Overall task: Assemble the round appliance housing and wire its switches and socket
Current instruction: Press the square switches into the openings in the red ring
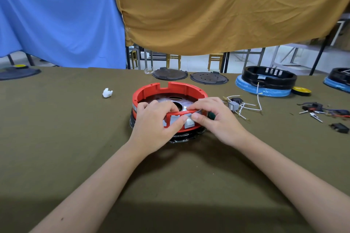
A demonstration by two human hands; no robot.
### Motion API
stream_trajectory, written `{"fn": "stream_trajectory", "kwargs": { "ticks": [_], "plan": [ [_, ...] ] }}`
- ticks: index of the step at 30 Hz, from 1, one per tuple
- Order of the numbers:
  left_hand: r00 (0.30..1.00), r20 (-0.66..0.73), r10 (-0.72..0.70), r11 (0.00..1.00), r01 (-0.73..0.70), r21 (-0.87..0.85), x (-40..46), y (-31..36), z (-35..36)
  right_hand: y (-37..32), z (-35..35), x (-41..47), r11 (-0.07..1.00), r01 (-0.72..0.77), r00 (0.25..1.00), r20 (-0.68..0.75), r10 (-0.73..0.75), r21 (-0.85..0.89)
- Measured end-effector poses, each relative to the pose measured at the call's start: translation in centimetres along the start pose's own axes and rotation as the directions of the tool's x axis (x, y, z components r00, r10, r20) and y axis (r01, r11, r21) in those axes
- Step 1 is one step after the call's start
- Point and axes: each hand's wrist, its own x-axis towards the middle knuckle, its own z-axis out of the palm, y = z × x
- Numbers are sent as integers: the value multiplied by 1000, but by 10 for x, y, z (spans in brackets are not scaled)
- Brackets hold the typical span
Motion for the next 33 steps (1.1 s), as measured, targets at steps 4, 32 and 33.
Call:
{"fn": "stream_trajectory", "kwargs": {
  "ticks": [4,32,33],
  "plan": [
    [1000,2,-3,1000,3,-3,0,0,0,0,0,0,1000,2,1000,1,-2,-27],
    [1000,8,-24,999,24,33,1,2,1,-4,3,5,992,-30,998,-63,23,-125],
    [1000,7,-26,999,26,34,1,3,1,-4,3,4,992,-29,998,-63,21,-126]
  ]
}}
